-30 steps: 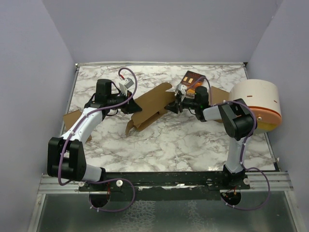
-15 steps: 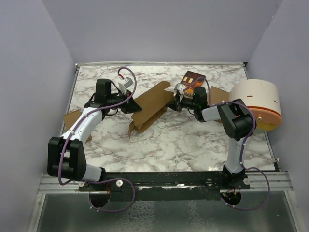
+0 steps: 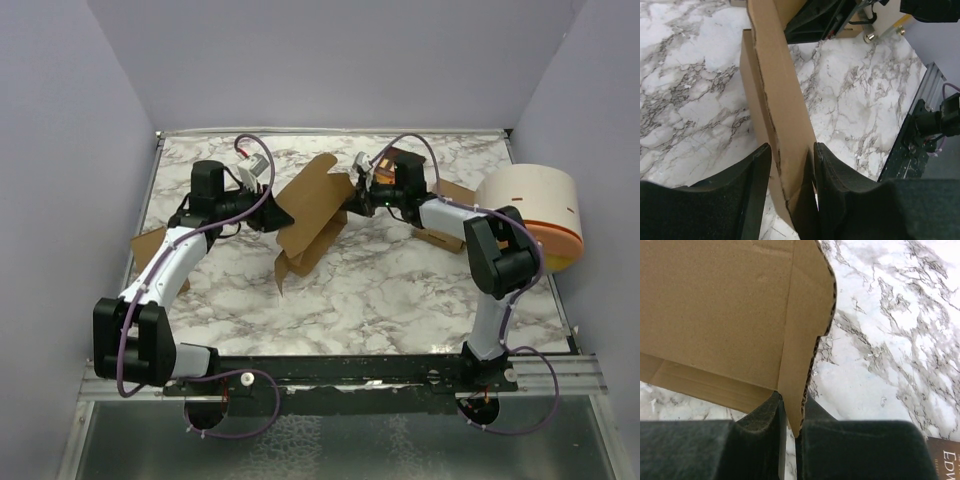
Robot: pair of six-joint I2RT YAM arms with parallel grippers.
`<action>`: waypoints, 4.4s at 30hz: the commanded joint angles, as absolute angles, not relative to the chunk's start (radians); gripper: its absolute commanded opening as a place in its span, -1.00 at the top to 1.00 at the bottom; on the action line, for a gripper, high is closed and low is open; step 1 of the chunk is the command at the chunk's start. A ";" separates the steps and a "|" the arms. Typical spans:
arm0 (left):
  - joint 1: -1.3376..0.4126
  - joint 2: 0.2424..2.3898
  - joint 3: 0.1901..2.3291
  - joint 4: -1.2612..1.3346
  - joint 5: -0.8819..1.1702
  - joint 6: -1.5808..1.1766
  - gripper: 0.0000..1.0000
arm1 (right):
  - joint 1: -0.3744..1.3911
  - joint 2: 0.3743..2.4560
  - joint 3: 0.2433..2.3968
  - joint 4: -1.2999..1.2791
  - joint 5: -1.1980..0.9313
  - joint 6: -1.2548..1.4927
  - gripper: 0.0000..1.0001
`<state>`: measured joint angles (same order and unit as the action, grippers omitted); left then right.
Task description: Fold the paper box
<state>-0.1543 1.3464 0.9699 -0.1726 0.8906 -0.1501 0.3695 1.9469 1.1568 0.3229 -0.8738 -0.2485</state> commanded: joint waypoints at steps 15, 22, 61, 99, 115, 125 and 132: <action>-0.088 0.990 0.845 -0.080 0.437 -0.175 -0.98 | 0.377 1.911 1.571 -0.800 -0.665 -0.667 0.97; -0.086 0.961 0.783 -0.067 0.466 -0.188 -0.94 | 0.379 1.984 1.674 -1.002 -0.466 -0.699 0.94; -0.072 0.943 0.724 -0.070 0.484 -0.186 -0.92 | 0.393 1.937 1.468 -0.867 -0.262 -0.643 0.36; -0.067 1.114 0.665 0.131 0.791 -0.446 -0.95 | 0.379 1.587 1.071 -0.290 -0.530 -0.532 0.98; -0.097 1.230 0.602 0.374 0.939 -0.698 -0.45 | 0.379 1.583 1.061 -0.269 -0.557 -0.514 0.98; -0.142 1.272 0.619 0.379 0.950 -0.707 0.92 | 0.379 1.626 1.063 -0.278 -0.561 -0.517 0.97; -0.151 1.275 0.648 0.281 0.872 -0.646 1.00 | 0.379 1.701 1.081 -0.317 -0.520 -0.535 0.94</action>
